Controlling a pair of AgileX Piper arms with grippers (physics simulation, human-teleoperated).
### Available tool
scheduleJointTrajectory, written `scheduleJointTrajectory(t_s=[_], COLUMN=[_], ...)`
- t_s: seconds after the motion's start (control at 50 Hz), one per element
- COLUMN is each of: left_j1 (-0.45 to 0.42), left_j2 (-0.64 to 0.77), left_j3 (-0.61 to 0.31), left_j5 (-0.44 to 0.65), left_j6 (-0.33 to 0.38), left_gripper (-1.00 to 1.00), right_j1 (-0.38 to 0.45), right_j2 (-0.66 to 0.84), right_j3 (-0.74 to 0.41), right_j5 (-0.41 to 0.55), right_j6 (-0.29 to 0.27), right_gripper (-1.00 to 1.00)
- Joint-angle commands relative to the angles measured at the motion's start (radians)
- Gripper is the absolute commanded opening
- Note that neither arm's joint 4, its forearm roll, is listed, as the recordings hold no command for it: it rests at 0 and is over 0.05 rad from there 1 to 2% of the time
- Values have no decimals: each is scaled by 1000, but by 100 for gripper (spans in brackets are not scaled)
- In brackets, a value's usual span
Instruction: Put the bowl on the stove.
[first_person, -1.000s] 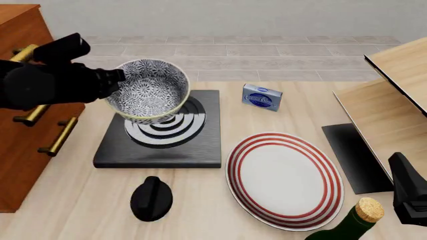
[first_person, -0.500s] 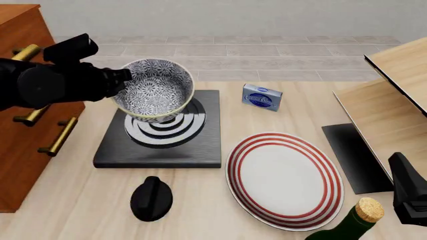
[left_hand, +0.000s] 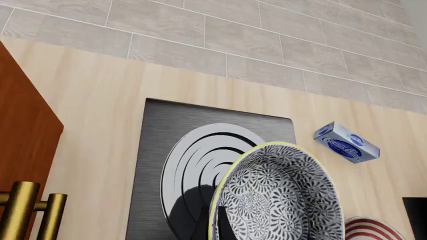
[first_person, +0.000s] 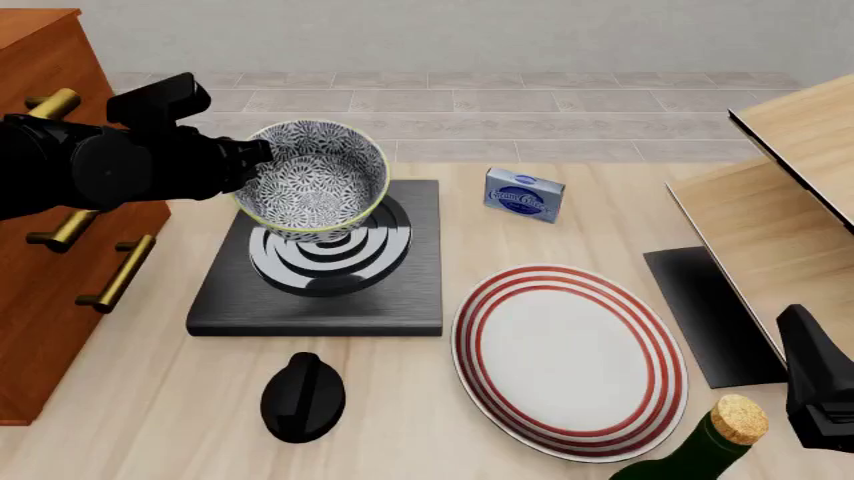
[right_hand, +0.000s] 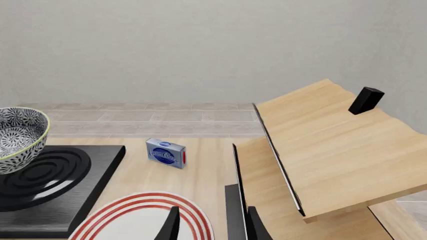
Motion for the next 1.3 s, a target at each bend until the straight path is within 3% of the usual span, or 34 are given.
scheduleJointTrajectory(t_s=[0.02,1.3], left_j1=[-4,-6], left_j2=[19,85], left_j3=[-5,20], left_j5=[-24,-99], left_j6=[18,81], left_gripper=[-100,-100], right_j1=[0,0], right_j2=[0,0], right_j3=[0,0], right_j5=[0,0], right_j6=[0,0], right_gripper=[100,100])
